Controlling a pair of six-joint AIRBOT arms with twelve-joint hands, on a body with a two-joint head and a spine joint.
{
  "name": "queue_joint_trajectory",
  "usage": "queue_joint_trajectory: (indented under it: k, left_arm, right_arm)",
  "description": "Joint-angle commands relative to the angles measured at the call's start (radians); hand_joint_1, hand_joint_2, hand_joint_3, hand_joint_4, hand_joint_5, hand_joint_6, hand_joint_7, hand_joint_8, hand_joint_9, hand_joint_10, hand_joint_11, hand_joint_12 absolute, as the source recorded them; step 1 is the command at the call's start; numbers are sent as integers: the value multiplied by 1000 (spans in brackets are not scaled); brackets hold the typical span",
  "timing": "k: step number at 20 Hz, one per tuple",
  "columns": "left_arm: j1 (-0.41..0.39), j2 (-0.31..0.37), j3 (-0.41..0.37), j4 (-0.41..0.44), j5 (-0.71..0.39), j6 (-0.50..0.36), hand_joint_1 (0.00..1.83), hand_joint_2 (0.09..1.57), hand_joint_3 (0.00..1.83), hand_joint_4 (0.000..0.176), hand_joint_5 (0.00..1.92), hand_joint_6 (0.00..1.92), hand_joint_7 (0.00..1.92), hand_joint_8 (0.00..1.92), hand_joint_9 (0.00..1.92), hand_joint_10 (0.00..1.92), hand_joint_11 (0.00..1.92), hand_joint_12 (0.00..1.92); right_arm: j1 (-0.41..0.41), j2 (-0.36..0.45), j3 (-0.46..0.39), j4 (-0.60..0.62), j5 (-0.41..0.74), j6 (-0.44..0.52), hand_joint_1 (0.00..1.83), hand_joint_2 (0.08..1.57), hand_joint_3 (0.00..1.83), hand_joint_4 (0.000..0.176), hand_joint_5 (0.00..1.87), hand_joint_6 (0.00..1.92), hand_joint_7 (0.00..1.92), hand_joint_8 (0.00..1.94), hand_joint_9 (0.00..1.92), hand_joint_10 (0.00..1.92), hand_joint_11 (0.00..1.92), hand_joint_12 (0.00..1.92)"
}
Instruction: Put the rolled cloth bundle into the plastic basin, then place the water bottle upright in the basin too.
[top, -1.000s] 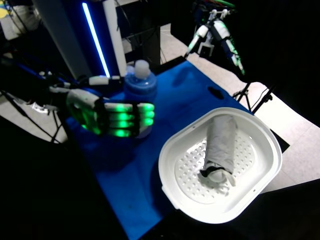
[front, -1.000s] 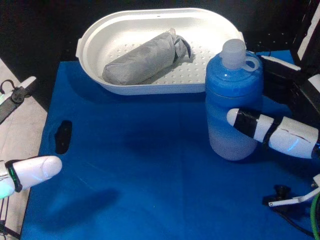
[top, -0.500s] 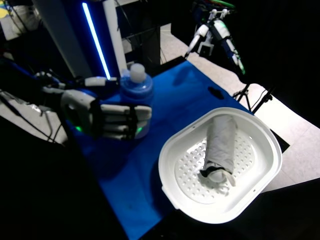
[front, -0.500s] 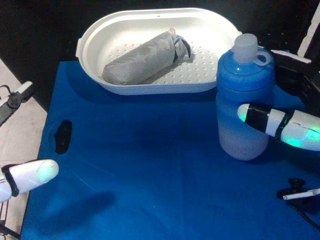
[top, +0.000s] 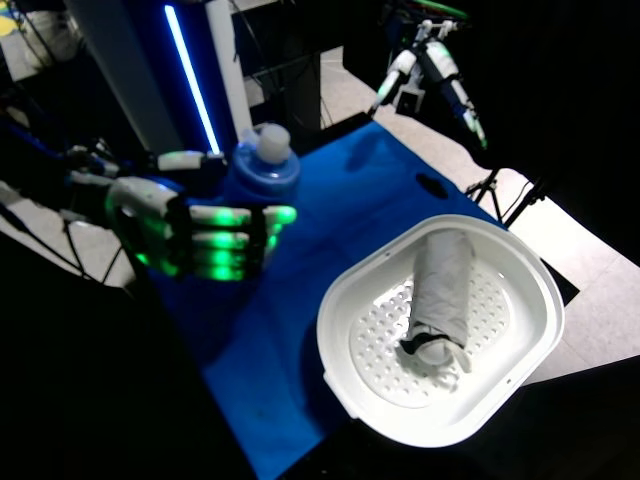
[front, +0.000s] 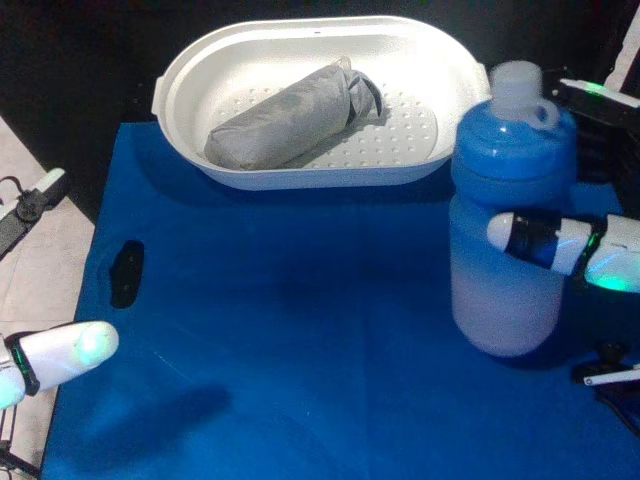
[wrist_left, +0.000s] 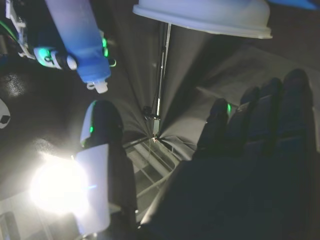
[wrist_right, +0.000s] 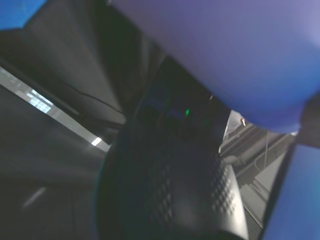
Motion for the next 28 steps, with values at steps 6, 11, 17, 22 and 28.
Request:
queue_joint_trajectory:
  k: [6,11,17,22,28]
  left_arm:
    - [-2,-5,1,7,-125,-12,474,877,8,165,0,0,0,0,13,5,0,0]
    - [-2,-8,1,6,-124,-13,475,889,7,176,0,0,0,0,11,4,0,0]
    - [-2,-8,3,5,-124,-17,463,884,0,176,0,0,0,0,0,0,0,0]
    - [-2,-8,7,5,-124,-19,495,875,0,176,0,0,0,0,0,0,0,0]
    - [-2,-8,12,9,-127,-25,492,886,4,176,0,0,0,0,0,0,0,0]
  right_arm:
    - [15,5,3,-28,149,22,1445,1103,0,13,705,1921,906,1941,1047,1921,1153,1921]
    - [71,12,22,-46,149,21,1419,1116,2,32,667,1921,849,1941,987,1921,1088,1921]
    - [161,10,60,-85,145,21,1442,1121,1,47,676,1921,839,1941,958,1921,999,1921]
    - [294,8,118,-126,65,20,1486,1129,2,55,701,1921,790,1941,855,1921,834,1921]
    - [415,-32,222,-132,-88,1,1539,1139,4,87,724,1921,947,1941,1187,1921,1329,1921]
